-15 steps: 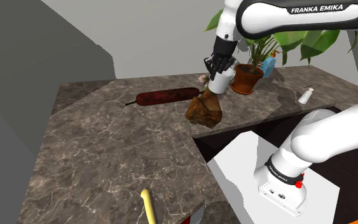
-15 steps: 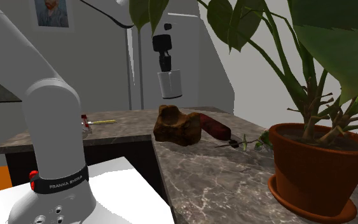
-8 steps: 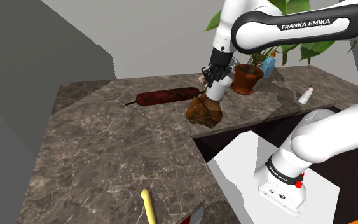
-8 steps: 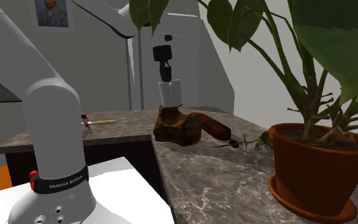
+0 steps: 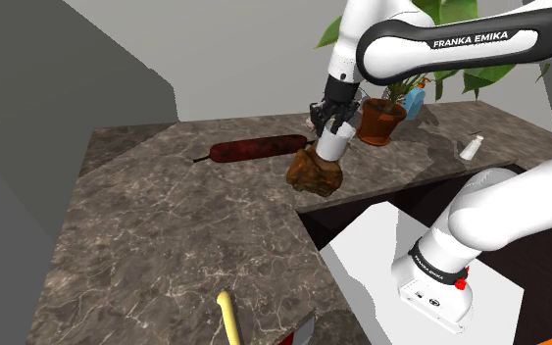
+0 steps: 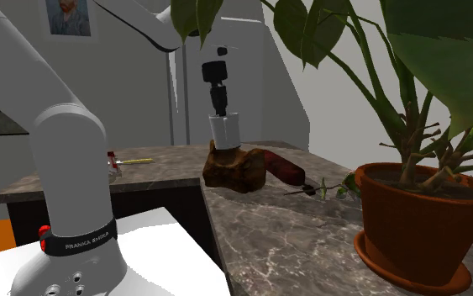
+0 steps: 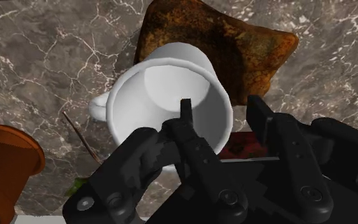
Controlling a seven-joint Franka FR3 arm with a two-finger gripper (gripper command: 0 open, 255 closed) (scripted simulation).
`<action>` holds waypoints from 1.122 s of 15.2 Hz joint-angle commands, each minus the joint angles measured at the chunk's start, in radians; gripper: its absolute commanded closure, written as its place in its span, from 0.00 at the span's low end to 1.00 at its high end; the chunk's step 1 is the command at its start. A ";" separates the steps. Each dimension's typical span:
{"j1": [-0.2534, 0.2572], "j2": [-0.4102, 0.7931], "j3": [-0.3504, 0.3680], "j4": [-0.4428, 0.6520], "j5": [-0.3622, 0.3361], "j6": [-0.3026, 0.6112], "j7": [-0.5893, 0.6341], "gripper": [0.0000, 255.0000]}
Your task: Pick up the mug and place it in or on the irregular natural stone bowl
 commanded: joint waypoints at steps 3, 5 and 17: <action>0.000 0.000 0.000 0.000 0.000 0.000 0.000 0.00; 0.000 0.000 0.000 0.000 0.000 0.000 0.000 0.00; 0.003 -0.023 -0.002 0.110 0.003 -0.133 -0.003 0.00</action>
